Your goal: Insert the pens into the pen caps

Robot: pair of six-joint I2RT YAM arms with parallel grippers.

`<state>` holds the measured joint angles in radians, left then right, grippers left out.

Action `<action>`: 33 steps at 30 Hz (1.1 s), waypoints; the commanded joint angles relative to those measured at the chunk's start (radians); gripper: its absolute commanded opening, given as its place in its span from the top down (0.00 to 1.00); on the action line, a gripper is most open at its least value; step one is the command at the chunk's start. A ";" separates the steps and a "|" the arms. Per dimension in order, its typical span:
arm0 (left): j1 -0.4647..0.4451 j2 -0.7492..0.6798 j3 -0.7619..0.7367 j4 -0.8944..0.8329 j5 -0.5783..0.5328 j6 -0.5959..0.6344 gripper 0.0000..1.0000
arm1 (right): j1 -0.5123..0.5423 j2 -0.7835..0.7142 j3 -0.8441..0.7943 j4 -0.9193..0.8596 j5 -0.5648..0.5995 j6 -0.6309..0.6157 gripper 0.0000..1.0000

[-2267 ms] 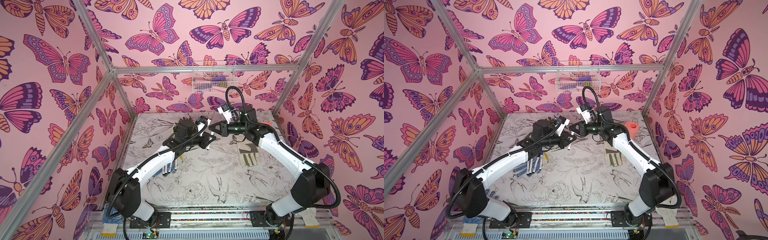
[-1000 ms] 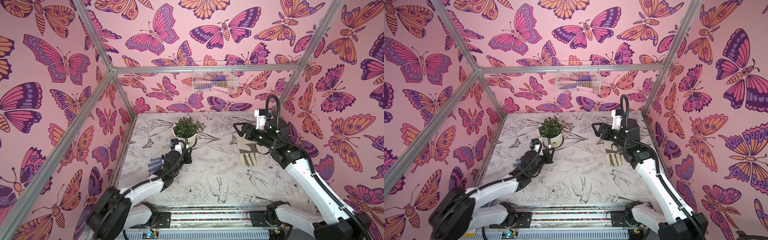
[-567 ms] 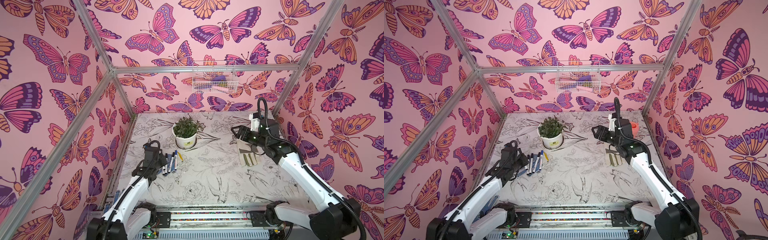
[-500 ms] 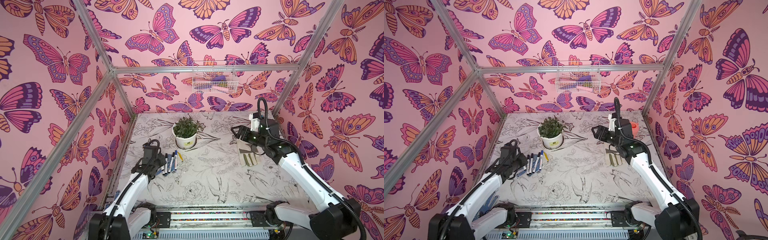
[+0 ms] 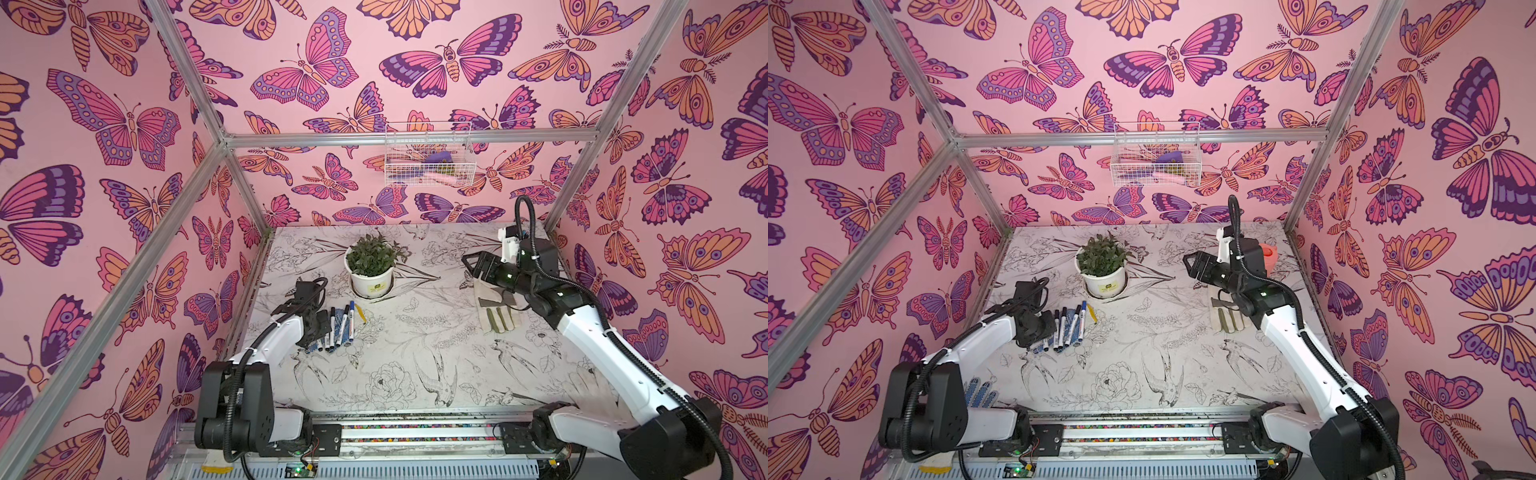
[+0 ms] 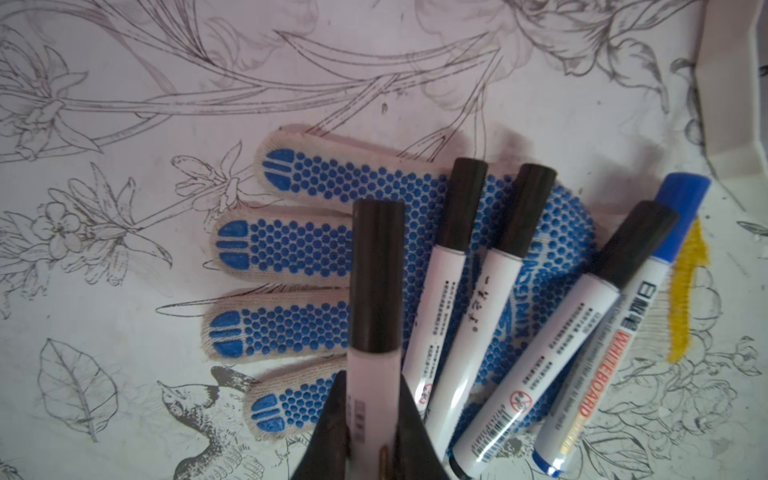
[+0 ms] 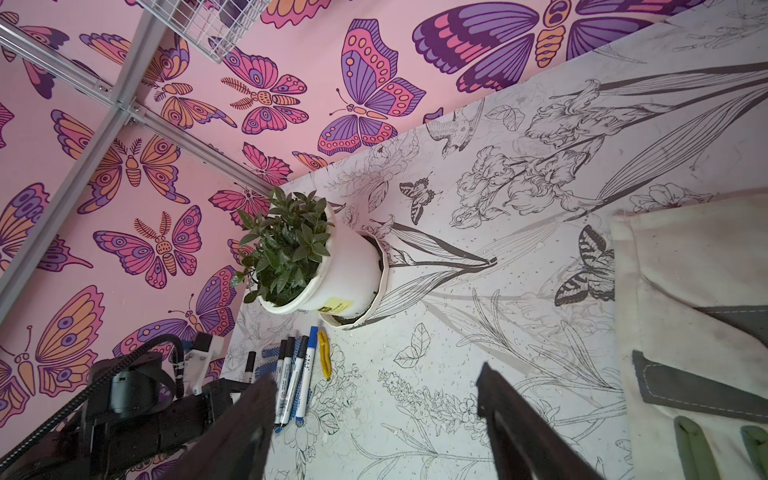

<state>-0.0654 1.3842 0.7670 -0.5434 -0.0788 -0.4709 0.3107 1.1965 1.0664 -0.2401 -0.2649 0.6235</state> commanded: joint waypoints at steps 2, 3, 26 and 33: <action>0.004 0.031 0.030 -0.031 -0.012 0.015 0.81 | -0.001 -0.027 0.019 -0.015 0.018 -0.022 0.22; 0.005 0.035 0.029 -0.031 -0.013 0.015 0.79 | -0.001 -0.029 0.020 -0.019 0.019 -0.024 0.22; 0.037 -0.293 -0.059 0.120 -0.240 0.023 0.53 | -0.002 -0.046 -0.276 0.198 0.683 -0.341 0.19; 0.044 -0.220 -0.066 0.145 -0.383 0.067 0.01 | -0.005 0.151 -0.436 0.403 1.071 -0.464 0.17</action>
<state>-0.0280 1.1526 0.7330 -0.4313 -0.3546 -0.4259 0.3099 1.2804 0.6334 0.0399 0.5484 0.2470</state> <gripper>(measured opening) 0.965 0.834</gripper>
